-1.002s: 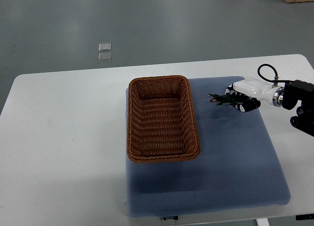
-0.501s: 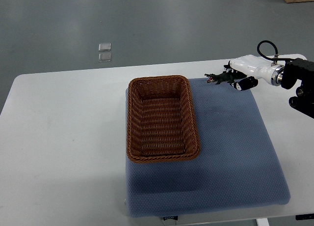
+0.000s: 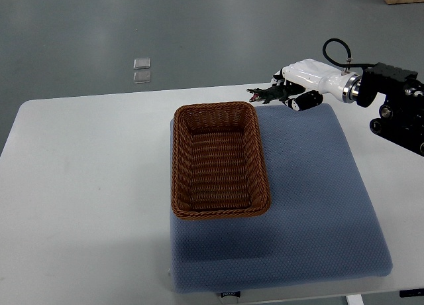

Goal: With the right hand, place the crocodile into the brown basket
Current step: 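Lift the crocodile and carry it over the wicker basket, then open the right hand to drop the crocodile into the basket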

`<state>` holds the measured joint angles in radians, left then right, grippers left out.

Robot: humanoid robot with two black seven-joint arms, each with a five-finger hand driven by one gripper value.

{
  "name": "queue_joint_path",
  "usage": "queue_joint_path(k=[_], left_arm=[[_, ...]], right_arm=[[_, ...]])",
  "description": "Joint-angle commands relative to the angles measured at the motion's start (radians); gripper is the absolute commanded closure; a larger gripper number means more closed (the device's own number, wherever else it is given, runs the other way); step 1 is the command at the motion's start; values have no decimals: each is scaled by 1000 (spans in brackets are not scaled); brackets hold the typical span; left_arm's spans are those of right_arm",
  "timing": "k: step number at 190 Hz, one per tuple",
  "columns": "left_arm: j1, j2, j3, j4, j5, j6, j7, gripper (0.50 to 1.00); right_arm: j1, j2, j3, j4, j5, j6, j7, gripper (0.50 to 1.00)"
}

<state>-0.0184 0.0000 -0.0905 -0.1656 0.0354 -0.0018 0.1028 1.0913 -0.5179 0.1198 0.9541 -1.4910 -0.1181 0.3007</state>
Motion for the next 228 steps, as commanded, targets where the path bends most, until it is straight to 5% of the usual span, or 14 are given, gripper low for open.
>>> queue_joint_path(k=[1,80,180,200,228], left_arm=[[0,0,0,0,0,0,0,500],[0,0,0,0,0,-1,0,500],[0,0,0,0,0,0,0,500],[0,0,0,0,0,0,0,500],[0,0,0,1,0,0,0,500]], right_arm=[[21,19,-2,20,-3,0,0,1000],[39,177,-16,48,-11,0,1,1000],[-39,220,-19,29,-66,-41,1,998],[-44,220,-19,29,-66,-54,1,883],[-45,223,-14,29,-64,-71,1,650]])
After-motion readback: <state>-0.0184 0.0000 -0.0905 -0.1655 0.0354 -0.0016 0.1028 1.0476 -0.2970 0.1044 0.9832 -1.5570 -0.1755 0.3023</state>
